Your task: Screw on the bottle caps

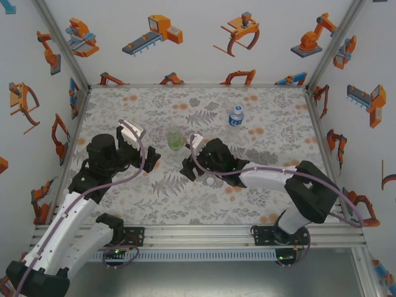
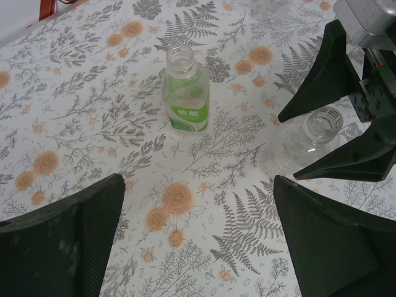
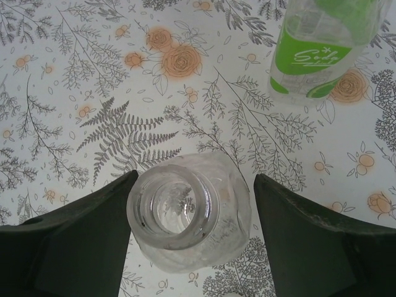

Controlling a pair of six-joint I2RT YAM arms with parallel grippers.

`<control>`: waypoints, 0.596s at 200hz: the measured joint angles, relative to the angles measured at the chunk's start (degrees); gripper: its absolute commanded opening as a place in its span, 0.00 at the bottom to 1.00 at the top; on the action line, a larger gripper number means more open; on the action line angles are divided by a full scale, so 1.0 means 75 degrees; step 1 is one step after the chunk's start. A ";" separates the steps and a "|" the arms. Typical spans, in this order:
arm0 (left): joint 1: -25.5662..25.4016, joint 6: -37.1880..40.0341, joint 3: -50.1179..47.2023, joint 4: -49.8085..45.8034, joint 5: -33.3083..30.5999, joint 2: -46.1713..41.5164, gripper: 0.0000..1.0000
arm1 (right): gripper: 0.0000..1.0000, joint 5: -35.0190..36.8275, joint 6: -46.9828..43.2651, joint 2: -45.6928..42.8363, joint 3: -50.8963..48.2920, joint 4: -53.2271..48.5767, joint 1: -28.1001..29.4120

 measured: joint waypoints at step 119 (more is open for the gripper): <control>0.0000 -0.0149 -0.0023 0.0423 0.1454 0.0079 0.97 | 0.43 0.0090 0.0117 -0.1014 0.0157 -0.1067 0.0000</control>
